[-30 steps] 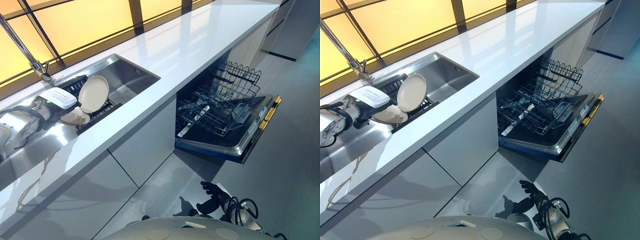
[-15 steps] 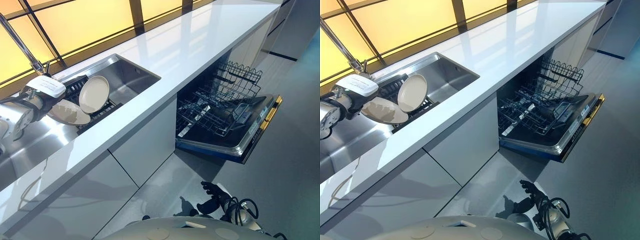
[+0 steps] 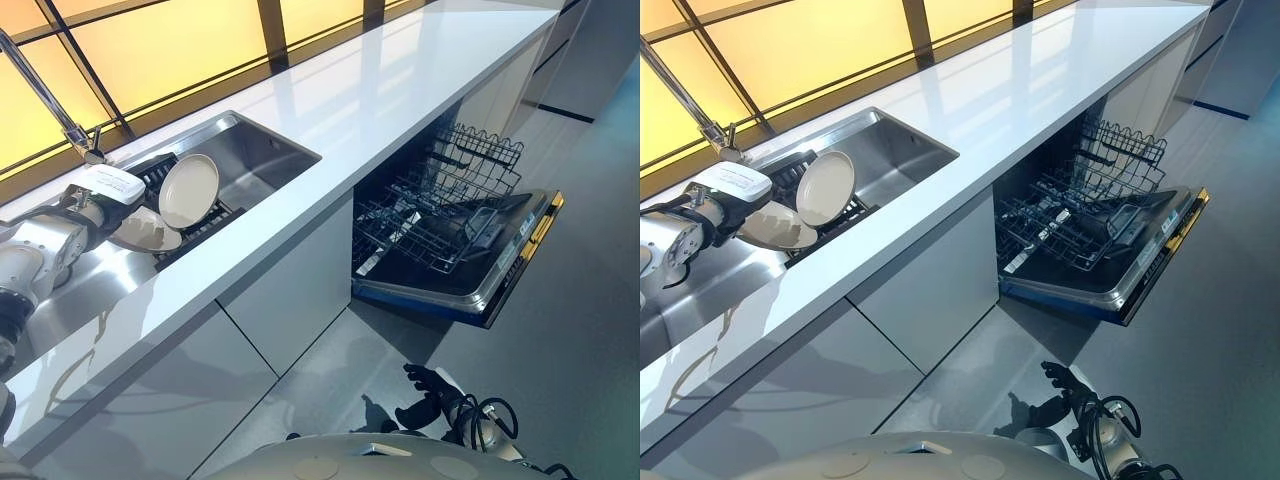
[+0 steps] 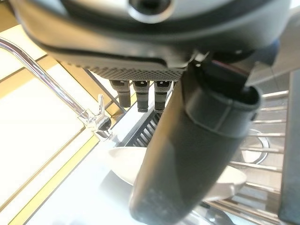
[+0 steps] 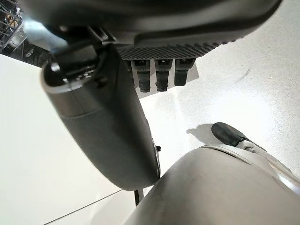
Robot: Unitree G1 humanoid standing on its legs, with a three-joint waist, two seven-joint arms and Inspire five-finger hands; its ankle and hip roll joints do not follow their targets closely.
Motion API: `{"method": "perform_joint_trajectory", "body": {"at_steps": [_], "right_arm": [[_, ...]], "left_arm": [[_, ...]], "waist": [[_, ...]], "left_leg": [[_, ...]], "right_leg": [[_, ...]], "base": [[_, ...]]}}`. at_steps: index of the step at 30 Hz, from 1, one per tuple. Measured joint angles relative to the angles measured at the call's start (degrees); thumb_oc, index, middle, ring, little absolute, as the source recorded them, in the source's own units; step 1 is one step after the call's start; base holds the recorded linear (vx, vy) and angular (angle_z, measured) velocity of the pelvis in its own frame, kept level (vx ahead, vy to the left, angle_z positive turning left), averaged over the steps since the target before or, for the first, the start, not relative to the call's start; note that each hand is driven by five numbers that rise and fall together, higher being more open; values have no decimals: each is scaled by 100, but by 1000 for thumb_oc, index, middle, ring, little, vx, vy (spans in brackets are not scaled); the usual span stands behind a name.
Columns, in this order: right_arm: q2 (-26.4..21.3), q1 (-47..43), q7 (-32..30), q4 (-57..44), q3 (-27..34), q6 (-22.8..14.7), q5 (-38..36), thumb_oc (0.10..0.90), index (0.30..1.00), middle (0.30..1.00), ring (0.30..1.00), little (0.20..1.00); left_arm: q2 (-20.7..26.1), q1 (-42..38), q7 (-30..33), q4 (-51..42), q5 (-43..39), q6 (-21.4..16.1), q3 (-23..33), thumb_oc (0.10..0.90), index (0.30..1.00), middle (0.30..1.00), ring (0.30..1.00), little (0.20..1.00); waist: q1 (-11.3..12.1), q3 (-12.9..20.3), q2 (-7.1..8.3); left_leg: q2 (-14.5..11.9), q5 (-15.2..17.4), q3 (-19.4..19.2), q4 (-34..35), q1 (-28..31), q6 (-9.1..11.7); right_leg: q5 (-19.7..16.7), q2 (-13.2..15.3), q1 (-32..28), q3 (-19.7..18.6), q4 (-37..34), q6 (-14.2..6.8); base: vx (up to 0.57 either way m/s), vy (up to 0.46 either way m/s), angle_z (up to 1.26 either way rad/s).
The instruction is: Pick up plates and place into dishwasher.
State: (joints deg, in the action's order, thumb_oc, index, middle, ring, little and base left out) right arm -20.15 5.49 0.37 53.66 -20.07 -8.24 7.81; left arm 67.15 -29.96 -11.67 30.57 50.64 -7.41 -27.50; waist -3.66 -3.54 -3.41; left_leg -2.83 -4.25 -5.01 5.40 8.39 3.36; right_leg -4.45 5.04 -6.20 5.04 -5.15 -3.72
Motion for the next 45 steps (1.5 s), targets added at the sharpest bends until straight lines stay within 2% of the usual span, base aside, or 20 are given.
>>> {"method": "perform_joint_trajectory", "body": {"at_steps": [5, 19, 24, 30, 35, 40, 42, 43, 44, 45], "right_arm": [[-2, 0, 9, 4, 0, -15, 3, 800, 900, 900, 900, 900], [-7, -50, 18, 22, 0, -22, 7, 800, 900, 900, 900, 900], [-14, -64, 15, 23, 0, -22, 11, 800, 900, 900, 900, 900], [-100, -69, 2, 33, 0, -29, 10, 800, 900, 900, 900, 900], [-183, -75, -18, 52, 4, -51, 12, 800, 900, 900, 900, 900], [-217, -99, -12, 52, 6, -76, 15, 800, 900, 900, 900, 900], [-248, -101, -9, 52, 6, -112, 20, 800, 900, 900, 900, 900], [-269, -101, -5, 52, 6, -138, 22, 800, 900, 900, 900, 900], [-289, -102, -1, 51, 5, -155, 27, 800, 900, 900, 900, 900], [-314, -102, 2, 52, 5, -169, 32, 800, 900, 900, 900, 900]], "left_arm": [[-6, 0, -28, 12, 1, 3, -192, 800, 900, 900, 900, 900], [-356, 3, -259, 462, 125, 127, -228, 800, 900, 900, 900, 900], [-403, 3, -278, 546, 267, 337, -230, 800, 900, 900, 900, 900], [-820, 38, -158, 1150, 579, 726, -229, 800, 900, 900, 900, 900], [-921, 77, 93, 1497, 646, 826, -228, 800, 900, 900, 900, 900], [-1035, 77, 168, 1845, 731, 1004, -226, 800, 900, 900, 900, 900], [-1037, 78, 235, 1972, 730, 1008, -226, 671, 789, 789, 789, 771], [-1037, 78, 298, 1985, 730, 1039, -224, 635, 759, 759, 759, 735], [-1045, 78, 383, 1988, 730, 1093, -222, 512, 653, 653, 653, 612], [-1045, 77, 494, 1991, 729, 1111, -216, 309, 479, 479, 479, 409]], "waist": [[-1, 1, 1], [-69, 1, 4], [-141, 0, 1], [-143, -2, -3], [-138, -3, 2], [-264, -15, 13], [-281, -34, 14], [-279, -68, 19], [-277, -93, 22], [-280, -118, 29]], "left_leg": [[1, 0, -3, 0, -1, 0], [-2, 6, -127, 1, -11, -2], [-7, 8, -143, 1, -7, 0], [-3, 13, -161, 1, -18, -2], [-2, 20, -258, 0, -72, -5], [5, 42, -317, 0, -64, -11], [7, 58, -342, 0, -63, -12], [8, 64, -349, 0, -50, -13], [10, 66, -360, 0, -44, -14], [13, 69, -401, 0, -33, -17]], "right_leg": [[-1, 0, 3, -2, 0, -1], [-46, -14, 84, -132, 0, -7], [-45, -17, 90, -139, 0, -10], [-44, -15, 110, -153, 0, -11], [-82, -28, 215, -279, 1, -13], [-86, -28, 245, -328, 1, -22], [-90, -34, 274, -383, 1, -37], [-94, -37, 276, -416, 1, -41], [-103, -37, 275, -425, 1, -38], [-110, -36, 274, -436, 1, -30]], "base": [[0, 0, 0], [7, 5, -4], [0, 0, 0], [39, 48, -1], [52, 65, -10], [41, 69, -8], [48, 75, -13], [48, 64, -13], [53, 81, -9], [56, 89, -8]]}}
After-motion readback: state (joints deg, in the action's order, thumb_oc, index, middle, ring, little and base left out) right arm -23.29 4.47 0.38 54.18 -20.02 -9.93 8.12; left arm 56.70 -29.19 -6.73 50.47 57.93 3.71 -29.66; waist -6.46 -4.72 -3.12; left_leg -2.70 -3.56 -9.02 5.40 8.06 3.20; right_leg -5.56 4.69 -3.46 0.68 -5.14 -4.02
